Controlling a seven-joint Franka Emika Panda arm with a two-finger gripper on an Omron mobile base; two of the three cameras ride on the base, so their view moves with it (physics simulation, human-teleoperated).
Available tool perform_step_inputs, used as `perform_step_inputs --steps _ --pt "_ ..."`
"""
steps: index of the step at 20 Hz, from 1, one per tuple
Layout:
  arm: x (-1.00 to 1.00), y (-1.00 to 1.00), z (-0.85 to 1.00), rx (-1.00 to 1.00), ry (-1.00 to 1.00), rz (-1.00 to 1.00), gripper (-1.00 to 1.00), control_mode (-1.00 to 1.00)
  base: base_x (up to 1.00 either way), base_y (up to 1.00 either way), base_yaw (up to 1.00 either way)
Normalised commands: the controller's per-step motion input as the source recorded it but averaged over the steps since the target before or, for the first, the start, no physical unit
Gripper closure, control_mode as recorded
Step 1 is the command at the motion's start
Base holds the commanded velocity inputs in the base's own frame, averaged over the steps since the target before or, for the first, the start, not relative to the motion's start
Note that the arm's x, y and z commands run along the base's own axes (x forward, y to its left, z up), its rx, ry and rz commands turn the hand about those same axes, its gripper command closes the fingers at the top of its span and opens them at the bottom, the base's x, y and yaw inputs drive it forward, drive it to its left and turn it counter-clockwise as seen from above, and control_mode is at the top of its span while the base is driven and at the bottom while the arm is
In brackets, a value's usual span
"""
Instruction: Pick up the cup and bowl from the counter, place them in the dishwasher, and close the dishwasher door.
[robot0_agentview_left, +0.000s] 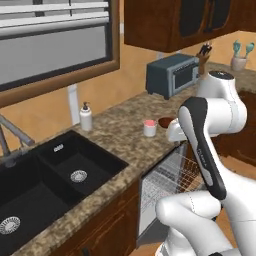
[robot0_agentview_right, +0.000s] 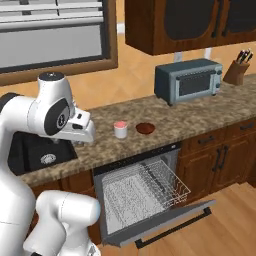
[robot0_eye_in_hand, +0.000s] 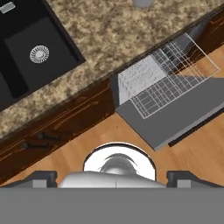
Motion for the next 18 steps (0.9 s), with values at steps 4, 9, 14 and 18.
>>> perform_step_inputs --steps 4,9,14,18 --pt "0.00 0.00 0.00 0.00 0.00 0.00 -1.00 1.00 0.23 0.52 -0.68" --pt "0.00 0.00 0.00 0.00 0.00 0.00 -1.00 1.00 0.24 0.79 -0.38" --pt "0.00 0.00 0.00 0.00 0.00 0.00 -1.00 1.00 -0.29 0.04 -0.15" --pt "0.00 0.00 0.00 0.00 0.00 0.00 -1.00 1.00 -0.23 0.20 -0.23"
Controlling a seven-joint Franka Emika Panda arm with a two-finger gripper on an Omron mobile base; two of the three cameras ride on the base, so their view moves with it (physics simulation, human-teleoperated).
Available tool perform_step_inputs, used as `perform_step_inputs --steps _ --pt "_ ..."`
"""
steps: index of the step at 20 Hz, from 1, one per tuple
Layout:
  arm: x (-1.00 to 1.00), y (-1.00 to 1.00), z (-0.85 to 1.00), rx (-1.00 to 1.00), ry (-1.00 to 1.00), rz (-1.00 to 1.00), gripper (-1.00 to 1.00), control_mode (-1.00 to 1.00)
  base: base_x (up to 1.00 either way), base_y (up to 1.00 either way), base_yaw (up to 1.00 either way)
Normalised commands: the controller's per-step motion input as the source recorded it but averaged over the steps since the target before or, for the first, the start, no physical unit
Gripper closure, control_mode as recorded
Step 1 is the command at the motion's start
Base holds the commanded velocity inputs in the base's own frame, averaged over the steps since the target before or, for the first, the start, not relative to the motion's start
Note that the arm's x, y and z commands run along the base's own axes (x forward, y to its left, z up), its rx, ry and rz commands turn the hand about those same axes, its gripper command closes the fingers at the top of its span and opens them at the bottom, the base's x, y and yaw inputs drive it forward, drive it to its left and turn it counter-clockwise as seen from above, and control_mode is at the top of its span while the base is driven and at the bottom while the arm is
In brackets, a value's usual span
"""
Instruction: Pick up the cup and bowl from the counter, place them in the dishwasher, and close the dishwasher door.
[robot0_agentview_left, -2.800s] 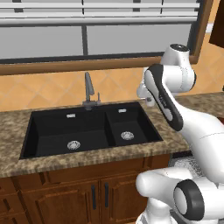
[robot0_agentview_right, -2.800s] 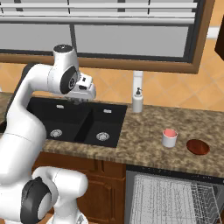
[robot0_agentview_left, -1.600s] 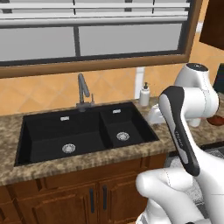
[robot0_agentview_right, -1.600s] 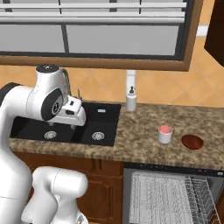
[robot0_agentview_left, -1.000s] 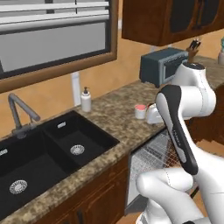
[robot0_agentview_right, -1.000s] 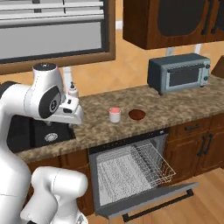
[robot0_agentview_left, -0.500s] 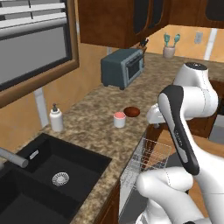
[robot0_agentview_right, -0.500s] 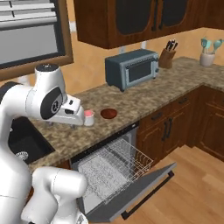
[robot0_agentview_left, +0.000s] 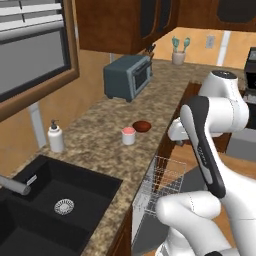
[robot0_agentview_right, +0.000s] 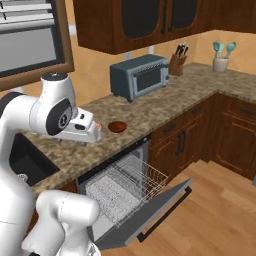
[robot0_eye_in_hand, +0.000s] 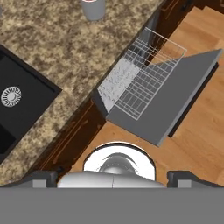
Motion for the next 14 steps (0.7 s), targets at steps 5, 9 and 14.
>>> perform_step_inputs --steps 5,9,14 --pt "0.00 0.00 0.00 0.00 0.00 0.00 -1.00 1.00 -0.03 0.04 -0.19" --pt "0.00 0.00 0.00 0.00 0.00 0.00 -1.00 1.00 0.15 0.00 -0.04" --pt "0.47 0.00 -0.01 0.24 -0.16 0.00 -1.00 -1.00 0.00 0.00 0.00"
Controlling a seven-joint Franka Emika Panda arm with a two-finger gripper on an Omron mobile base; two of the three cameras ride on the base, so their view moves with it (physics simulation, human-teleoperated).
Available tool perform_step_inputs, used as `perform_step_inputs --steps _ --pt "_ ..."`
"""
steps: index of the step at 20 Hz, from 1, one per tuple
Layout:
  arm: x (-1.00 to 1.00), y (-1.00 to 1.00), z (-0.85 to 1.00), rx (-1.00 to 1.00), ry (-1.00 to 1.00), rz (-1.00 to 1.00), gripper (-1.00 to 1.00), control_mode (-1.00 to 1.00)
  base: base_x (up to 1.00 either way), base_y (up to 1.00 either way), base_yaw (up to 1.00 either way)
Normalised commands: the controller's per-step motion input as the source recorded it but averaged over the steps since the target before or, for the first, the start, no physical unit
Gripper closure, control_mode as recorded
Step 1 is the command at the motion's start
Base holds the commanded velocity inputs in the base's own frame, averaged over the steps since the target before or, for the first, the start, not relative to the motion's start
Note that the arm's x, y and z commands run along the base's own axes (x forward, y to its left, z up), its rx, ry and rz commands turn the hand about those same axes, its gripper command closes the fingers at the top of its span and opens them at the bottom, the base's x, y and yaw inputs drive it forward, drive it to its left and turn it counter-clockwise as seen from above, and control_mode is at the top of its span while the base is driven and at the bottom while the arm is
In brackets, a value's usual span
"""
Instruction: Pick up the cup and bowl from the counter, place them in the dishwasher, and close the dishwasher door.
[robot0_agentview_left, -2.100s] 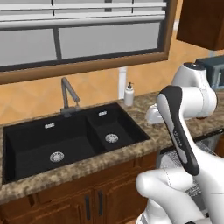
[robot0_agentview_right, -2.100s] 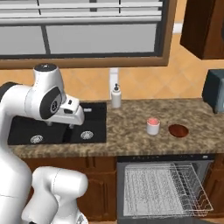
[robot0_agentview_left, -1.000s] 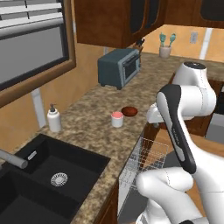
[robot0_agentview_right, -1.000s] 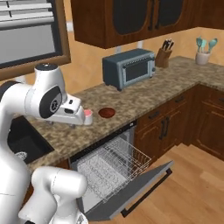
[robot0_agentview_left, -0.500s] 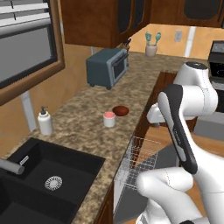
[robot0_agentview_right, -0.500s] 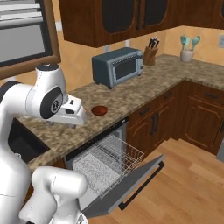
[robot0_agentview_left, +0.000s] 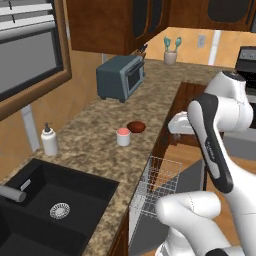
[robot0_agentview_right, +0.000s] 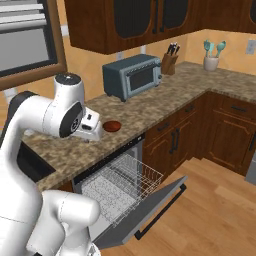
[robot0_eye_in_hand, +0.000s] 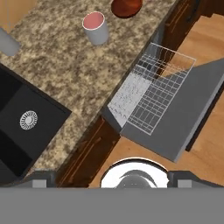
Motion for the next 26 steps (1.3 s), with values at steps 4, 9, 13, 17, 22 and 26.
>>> perform_step_inputs --steps 4,9,13,17,22,26 --pt "0.51 0.29 -0.14 0.26 -0.15 -0.03 -1.00 -1.00 0.00 0.00 0.00" --pt "0.73 0.71 -0.29 0.09 0.03 -0.10 -1.00 -1.00 0.00 0.00 0.00" --pt "0.72 0.32 -0.19 0.07 0.17 -0.12 -1.00 -1.00 0.00 0.00 0.00" --pt "0.73 0.00 -0.11 0.02 0.18 -0.11 -1.00 -1.00 0.00 0.00 0.00" --pt "0.76 0.00 -0.18 0.00 0.07 -0.10 -1.00 -1.00 0.00 0.00 0.00" --pt "0.58 0.00 -0.53 0.00 0.01 -0.06 -1.00 -1.00 0.00 0.00 0.00"
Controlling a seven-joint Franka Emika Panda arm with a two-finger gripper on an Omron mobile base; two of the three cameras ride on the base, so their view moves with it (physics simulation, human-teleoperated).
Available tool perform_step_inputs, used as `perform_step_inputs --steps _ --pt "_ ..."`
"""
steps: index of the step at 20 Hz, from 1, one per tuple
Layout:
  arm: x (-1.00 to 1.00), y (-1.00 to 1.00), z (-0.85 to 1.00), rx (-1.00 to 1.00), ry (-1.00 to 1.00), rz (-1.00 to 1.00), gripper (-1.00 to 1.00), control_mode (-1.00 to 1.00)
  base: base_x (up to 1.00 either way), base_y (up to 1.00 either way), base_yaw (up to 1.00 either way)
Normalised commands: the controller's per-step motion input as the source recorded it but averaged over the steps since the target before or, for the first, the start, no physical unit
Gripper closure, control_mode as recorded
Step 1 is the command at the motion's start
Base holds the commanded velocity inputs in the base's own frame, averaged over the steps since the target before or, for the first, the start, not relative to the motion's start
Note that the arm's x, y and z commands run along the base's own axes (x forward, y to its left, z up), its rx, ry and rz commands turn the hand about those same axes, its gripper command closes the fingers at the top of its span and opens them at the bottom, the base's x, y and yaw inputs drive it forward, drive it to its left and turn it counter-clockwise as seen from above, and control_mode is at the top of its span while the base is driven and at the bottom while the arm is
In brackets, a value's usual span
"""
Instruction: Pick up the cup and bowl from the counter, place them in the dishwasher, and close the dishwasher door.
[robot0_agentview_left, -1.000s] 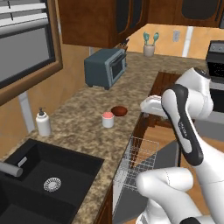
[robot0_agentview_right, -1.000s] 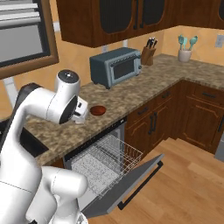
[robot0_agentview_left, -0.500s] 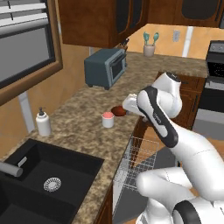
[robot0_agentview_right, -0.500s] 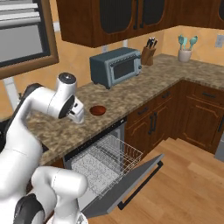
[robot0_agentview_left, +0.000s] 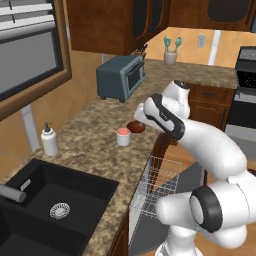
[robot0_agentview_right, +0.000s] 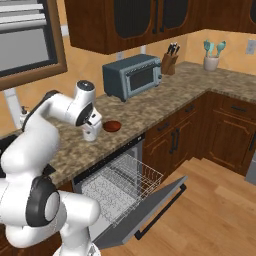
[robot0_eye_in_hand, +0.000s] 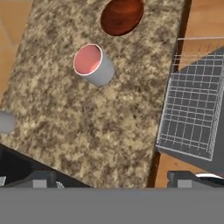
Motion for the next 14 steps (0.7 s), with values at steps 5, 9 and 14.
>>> perform_step_inputs --steps 5,9,14 --pt "0.53 0.07 -0.56 0.00 0.03 -0.05 -1.00 -1.00 0.00 0.00 0.00" --pt "0.58 0.11 -0.43 0.00 0.03 0.00 -1.00 -1.00 0.00 0.00 0.00" --pt "0.60 0.21 -0.25 0.00 0.01 -0.01 -1.00 -1.00 0.00 0.00 0.00"
